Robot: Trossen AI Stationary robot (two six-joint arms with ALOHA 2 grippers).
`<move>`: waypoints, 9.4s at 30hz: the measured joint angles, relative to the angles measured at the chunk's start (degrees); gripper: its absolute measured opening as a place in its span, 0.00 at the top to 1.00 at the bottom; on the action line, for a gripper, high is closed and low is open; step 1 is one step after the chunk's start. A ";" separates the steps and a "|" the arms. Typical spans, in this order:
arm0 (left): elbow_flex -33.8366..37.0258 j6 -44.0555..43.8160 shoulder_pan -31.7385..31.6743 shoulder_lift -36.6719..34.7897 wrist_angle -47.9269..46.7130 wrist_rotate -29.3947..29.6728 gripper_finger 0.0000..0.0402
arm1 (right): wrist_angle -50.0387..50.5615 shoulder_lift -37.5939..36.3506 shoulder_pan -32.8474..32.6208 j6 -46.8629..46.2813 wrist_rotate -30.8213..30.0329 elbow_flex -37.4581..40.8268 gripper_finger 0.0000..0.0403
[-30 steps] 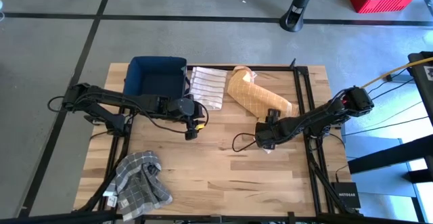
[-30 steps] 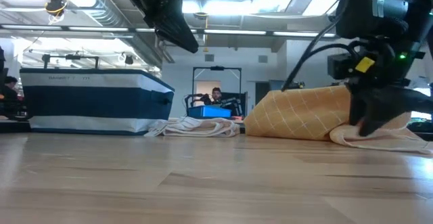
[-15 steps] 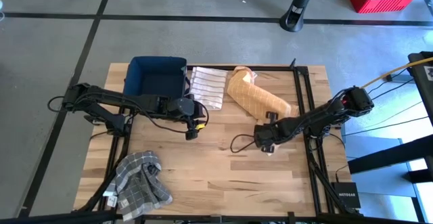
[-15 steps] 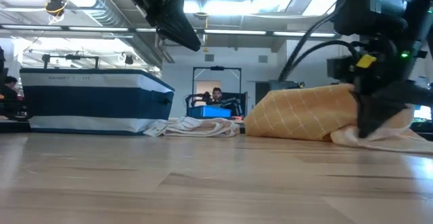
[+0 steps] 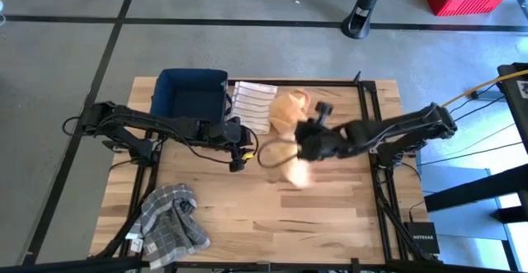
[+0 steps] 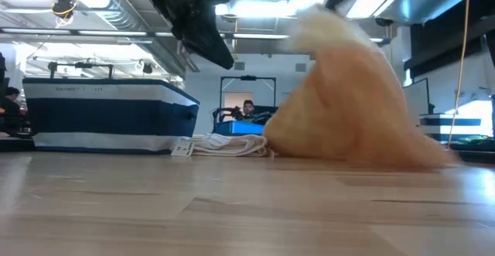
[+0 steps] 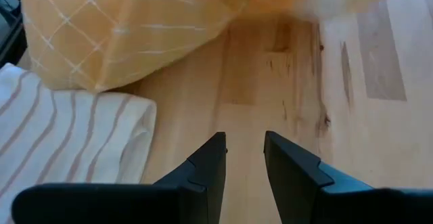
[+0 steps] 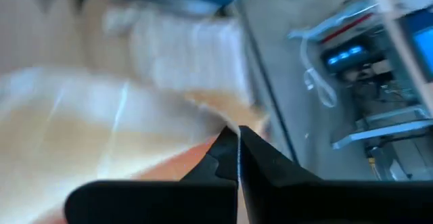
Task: Fold towel
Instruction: Fold the orange towel
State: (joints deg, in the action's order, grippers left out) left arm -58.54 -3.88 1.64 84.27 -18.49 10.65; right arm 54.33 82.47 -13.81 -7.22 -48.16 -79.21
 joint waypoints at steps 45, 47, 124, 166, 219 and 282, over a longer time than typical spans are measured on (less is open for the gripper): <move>7.66 -15.52 -1.67 -4.34 4.52 4.16 0.51 | 5.45 1.61 4.44 4.47 7.53 -7.89 0.99; 9.56 -15.83 -1.93 -2.71 7.42 2.96 0.49 | 5.68 1.60 4.44 4.52 7.46 -9.08 0.99; -29.43 -2.33 21.26 -13.15 -34.69 7.07 0.99 | 9.63 1.58 11.17 8.55 16.04 -19.55 0.58; -7.56 -19.77 37.76 -11.39 -19.32 2.08 0.99 | -66.41 33.51 7.83 -18.01 75.04 15.30 0.75; -13.26 -5.47 34.69 -14.12 -39.98 27.39 0.99 | -10.22 -16.57 6.79 14.57 28.68 -2.80 1.00; 15.92 -32.01 33.83 -13.57 -19.46 16.06 0.99 | -48.22 19.54 8.79 1.15 67.28 23.72 0.57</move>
State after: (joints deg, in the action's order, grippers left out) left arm -42.63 -35.89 35.46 70.70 -37.96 26.71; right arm 6.11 102.02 -5.01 -6.06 19.12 -55.48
